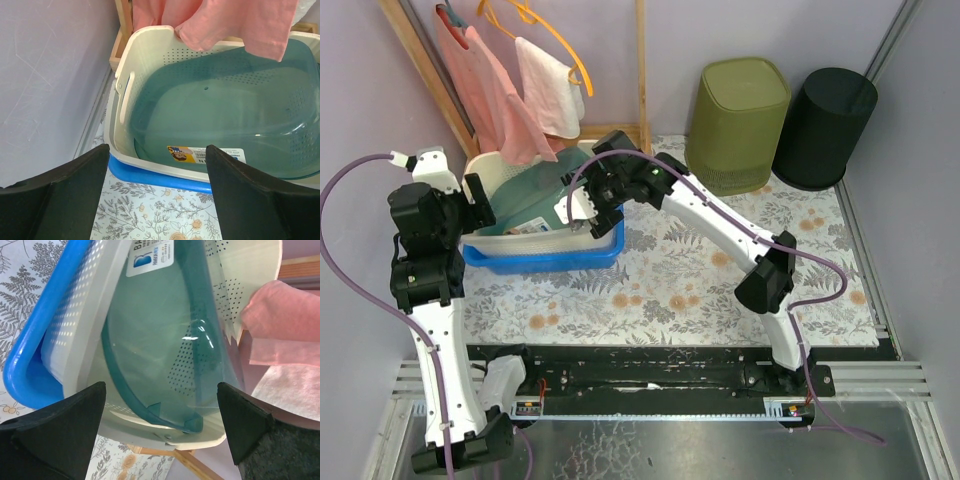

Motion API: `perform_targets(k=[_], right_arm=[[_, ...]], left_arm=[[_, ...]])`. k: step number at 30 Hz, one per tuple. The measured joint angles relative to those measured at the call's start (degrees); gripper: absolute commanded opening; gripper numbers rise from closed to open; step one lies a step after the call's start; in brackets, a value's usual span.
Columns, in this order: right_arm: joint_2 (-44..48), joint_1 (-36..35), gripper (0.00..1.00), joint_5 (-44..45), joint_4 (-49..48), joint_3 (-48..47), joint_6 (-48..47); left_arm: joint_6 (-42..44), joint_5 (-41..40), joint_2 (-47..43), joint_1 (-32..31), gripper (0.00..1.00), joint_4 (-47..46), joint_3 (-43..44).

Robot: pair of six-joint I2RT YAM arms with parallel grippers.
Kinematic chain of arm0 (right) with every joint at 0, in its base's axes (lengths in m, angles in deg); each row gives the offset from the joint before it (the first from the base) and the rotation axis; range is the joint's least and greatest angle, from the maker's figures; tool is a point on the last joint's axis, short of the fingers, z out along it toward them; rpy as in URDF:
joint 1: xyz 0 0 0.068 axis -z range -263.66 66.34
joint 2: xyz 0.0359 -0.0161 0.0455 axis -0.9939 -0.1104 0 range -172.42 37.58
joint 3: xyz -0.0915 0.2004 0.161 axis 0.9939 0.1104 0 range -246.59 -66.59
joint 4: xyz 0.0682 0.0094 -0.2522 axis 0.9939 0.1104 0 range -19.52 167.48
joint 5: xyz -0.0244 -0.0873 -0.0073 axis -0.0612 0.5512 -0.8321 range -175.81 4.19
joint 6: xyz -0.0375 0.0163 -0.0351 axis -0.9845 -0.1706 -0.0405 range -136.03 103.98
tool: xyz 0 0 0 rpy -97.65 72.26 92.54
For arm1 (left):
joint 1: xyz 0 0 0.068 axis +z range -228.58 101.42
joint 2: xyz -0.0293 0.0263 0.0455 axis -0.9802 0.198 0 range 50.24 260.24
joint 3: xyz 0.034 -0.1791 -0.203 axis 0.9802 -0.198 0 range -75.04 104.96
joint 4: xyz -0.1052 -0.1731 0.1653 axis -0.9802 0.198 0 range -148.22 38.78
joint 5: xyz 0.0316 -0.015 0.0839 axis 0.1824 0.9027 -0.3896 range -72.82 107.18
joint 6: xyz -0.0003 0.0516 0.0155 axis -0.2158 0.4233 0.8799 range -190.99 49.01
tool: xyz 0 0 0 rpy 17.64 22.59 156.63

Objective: Turn the large container upside down
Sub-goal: Pick up the container from the container.

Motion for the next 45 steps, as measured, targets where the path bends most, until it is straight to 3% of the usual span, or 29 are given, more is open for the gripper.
perform_targets(k=[12, 18, 24, 29, 36, 38, 40, 45], right_arm=[[-0.9, 0.0, 0.99, 5.0, -1.1, -0.3, -1.9], [-6.4, 0.0, 0.99, 10.6, 5.6, -11.2, -3.5], [-6.9, -0.1, 1.0, 13.0, 7.0, -11.7, -4.7], [-7.2, -0.1, 0.83, 13.6, 7.4, -11.7, -3.7], [-9.4, -0.1, 0.81, 14.0, 5.4, -12.2, 1.0], [-10.5, -0.1, 0.76, 14.2, 4.2, -12.8, 2.4], [-10.8, -0.2, 0.64, 15.2, 2.9, -12.8, 3.6], [-10.4, -0.2, 0.23, 18.3, -5.2, -8.3, 5.5]], left_arm=[[-0.2, 0.2, -0.1, 0.2, 0.76, 0.3, 0.0], [-0.2, 0.2, 0.0, 0.4, 0.76, 0.3, 0.0], [-0.3, 0.2, 0.2, 0.4, 0.76, 0.3, 0.0], [-0.4, 0.2, 0.2, 0.4, 0.76, 0.3, 0.0], [-0.4, -0.1, 0.2, 0.4, 0.76, 0.3, 0.0], [-0.4, -0.2, 0.1, 0.4, 0.76, 0.3, 0.0], [-0.4, -0.2, 0.0, 0.4, 0.76, 0.3, 0.0], [-0.4, -0.2, -0.4, 0.4, 0.76, 0.3, 0.0]])
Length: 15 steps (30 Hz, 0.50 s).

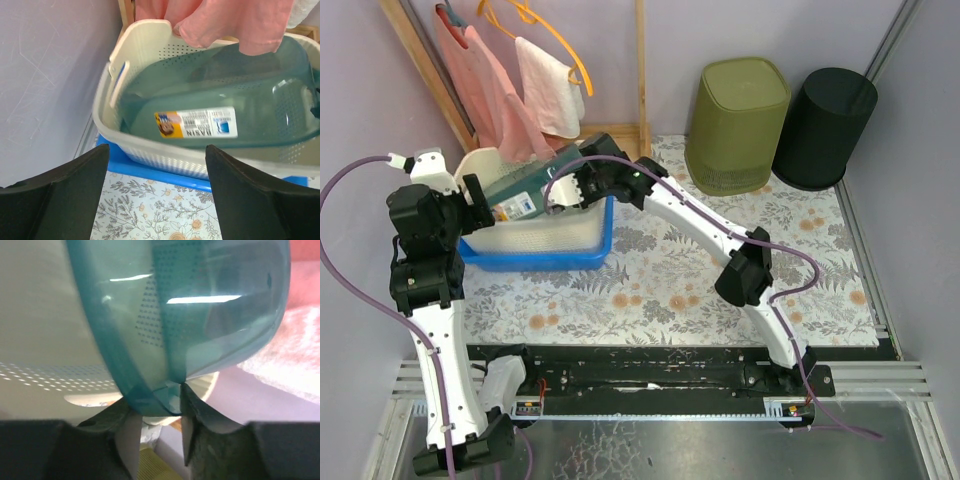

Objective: Turn the large container upside down
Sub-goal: Pick up the container from the container.

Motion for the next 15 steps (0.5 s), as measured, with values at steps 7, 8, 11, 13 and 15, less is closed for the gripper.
perform_targets(k=[7, 8, 11, 13, 15], right_arm=[[1.5, -1.0, 0.0, 0.6, -16.7, 9.7, 1.8], [2.7, -1.2, 0.0, 0.7, -20.1, 12.9, 2.9], [7.1, -1.2, 0.0, 1.0, -28.2, 22.1, 5.7], [9.1, -1.4, 0.0, 1.9, -30.4, 25.3, 7.6], [9.9, -1.5, 0.0, 2.7, -31.0, 25.7, 9.0]], left_arm=[[0.0, 0.0, -0.1, 0.0, 0.76, 0.0, -0.1], [0.0, -0.1, -0.1, 0.0, 0.76, 0.0, -0.2], [-0.1, -0.2, -0.1, 0.0, 0.76, 0.0, -0.5], [-0.1, -0.2, -0.1, 0.0, 0.75, 0.0, -0.6], [-0.3, -0.2, 0.0, 0.0, 0.75, 0.0, -0.6]])
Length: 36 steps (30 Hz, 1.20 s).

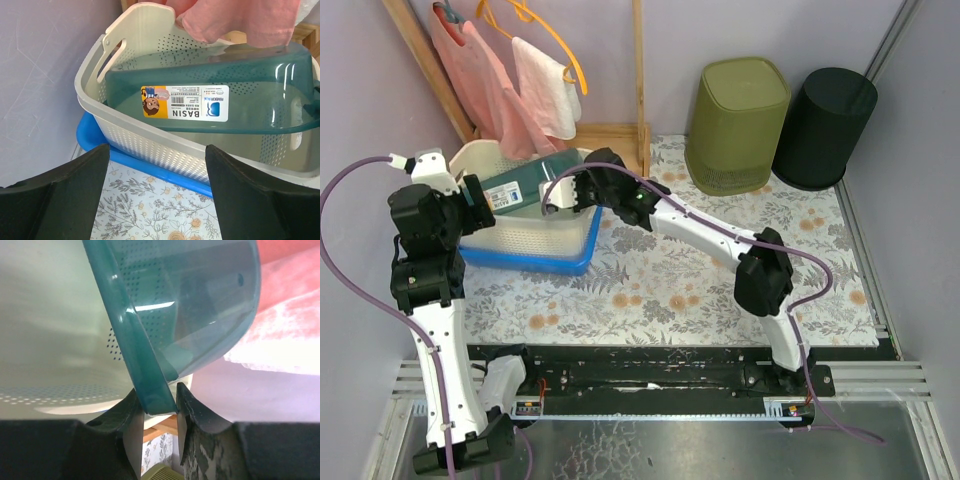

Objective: Turn the large container upside down
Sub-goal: Pick up the container from the container, then place the container at the center of the board.

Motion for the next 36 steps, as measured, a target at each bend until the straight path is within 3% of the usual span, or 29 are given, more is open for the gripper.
perform_targets(k=[10, 18, 21, 25, 31, 36], right_arm=[[4.5, -1.0, 0.0, 4.2, 0.4, -2.8, 1.0], [6.9, -1.6, 0.0, 5.7, -1.2, -6.4, -8.4], [9.8, -1.4, 0.0, 7.0, -1.6, -3.8, -10.4], [22.4, -0.3, 0.0, 10.0, 0.2, 10.8, -11.4], [49.7, 3.8, 0.0, 17.3, 5.3, 34.5, -12.8], [68.6, 8.2, 0.0, 23.1, 10.0, 44.3, -14.6]], left_arm=[[-0.9, -0.6, 1.2, 0.0, 0.75, 0.0, 0.2], [-1.9, -6.6, 2.5, 0.0, 0.75, 0.0, 3.7], [-2.0, -9.1, 2.5, 0.0, 0.75, 0.0, 7.1], [-1.8, -10.4, 3.1, 0.0, 0.75, 0.2, 14.7], [-1.8, -9.0, 5.0, 0.0, 0.75, 0.6, 25.5], [-2.5, -5.9, 6.8, 0.0, 0.74, 1.0, 27.8]])
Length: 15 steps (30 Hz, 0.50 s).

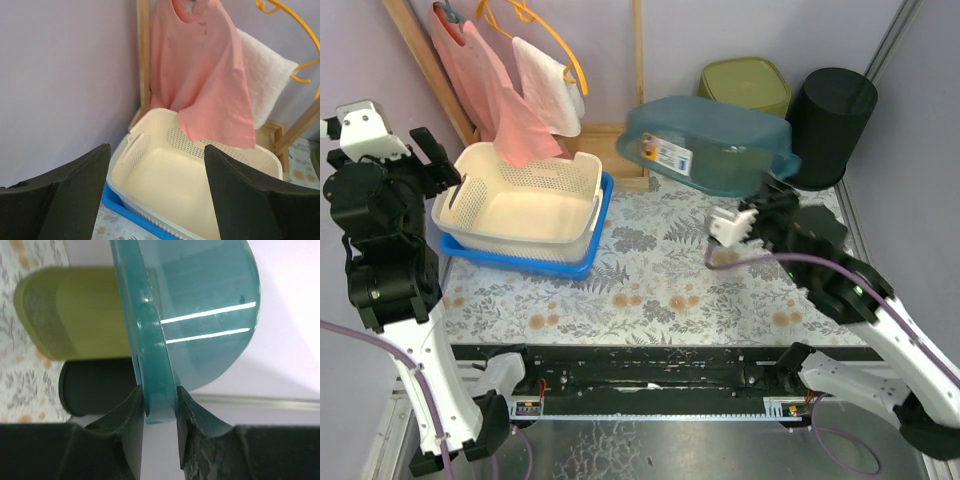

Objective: Turn the large container upside down
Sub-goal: Place the container at the center of the board.

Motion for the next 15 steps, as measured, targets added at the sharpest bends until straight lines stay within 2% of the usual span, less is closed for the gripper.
perform_targets(k=[4, 7, 12, 15], right_arm=[[13.1, 0.1, 0.0, 5.2, 6.4, 9.0, -0.5], [19.1, 0.1, 0.0, 7.6, 13.2, 15.5, -0.4], [22.8, 0.1, 0.0, 10.9, 26.6, 25.9, 2.0], [24.5, 0.1, 0.0, 12.9, 32.9, 27.6, 4.3]], left_arm=[[-1.3, 3.5, 1.8, 0.0, 0.72, 1.3, -0.6], [-1.9, 5.7, 2.5, 0.0, 0.72, 2.1, -2.1], [-1.9, 7.6, 2.3, 0.0, 0.72, 2.8, -3.1], [-1.6, 8.3, 1.5, 0.0, 0.72, 2.8, -3.8]])
